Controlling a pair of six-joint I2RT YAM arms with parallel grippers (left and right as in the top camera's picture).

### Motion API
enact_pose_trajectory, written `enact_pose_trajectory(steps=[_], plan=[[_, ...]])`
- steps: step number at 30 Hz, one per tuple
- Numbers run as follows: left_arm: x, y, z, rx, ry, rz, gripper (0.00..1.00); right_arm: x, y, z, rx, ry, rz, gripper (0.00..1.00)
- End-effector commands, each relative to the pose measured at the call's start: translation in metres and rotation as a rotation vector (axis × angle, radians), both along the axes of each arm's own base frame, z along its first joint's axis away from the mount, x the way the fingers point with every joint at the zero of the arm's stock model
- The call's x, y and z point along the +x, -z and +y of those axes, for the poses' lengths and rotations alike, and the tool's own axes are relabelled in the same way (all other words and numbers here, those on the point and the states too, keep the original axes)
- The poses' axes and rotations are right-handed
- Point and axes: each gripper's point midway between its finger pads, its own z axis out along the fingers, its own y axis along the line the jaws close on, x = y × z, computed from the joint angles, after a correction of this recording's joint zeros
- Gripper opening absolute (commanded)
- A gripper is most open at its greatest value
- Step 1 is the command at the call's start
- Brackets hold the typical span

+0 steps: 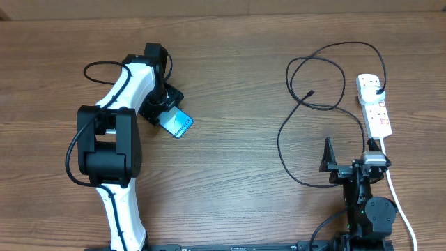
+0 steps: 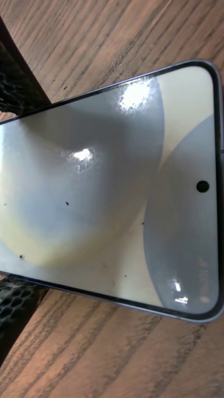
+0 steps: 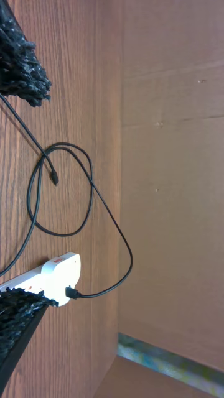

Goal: Plug charger to phone and switch on socket
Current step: 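Close the left gripper on the phone's top edge, then lift the phone and tilt it upright with the left gripper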

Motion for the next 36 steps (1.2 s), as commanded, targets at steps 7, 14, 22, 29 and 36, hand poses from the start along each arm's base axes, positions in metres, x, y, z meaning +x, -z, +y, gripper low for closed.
enact_pose_trajectory(steps=[7, 14, 22, 29, 36], plan=[[-0.024, 0.037, -0.005, -0.066, -0.010, 0.120, 0.71, 0.000, 0.002, 0.000, 0.006, 0.001, -0.005, 1.00], [-0.020, 0.018, -0.006, -0.069, 0.041, 0.130, 0.74, 0.000, 0.002, 0.000, 0.006, 0.001, -0.005, 1.00], [-0.009, -0.021, -0.031, -0.218, 0.143, 0.115, 0.72, 0.000, 0.002, 0.000, 0.006, 0.001, -0.005, 1.00], [-0.009, -0.043, -0.067, -0.453, 0.240, 0.089, 0.70, 0.000, 0.002, 0.000, 0.006, 0.001, -0.005, 1.00], [-0.009, -0.062, -0.097, -0.661, 0.294, 0.047, 0.70, 0.000, 0.002, 0.000, 0.006, 0.001, -0.005, 1.00]])
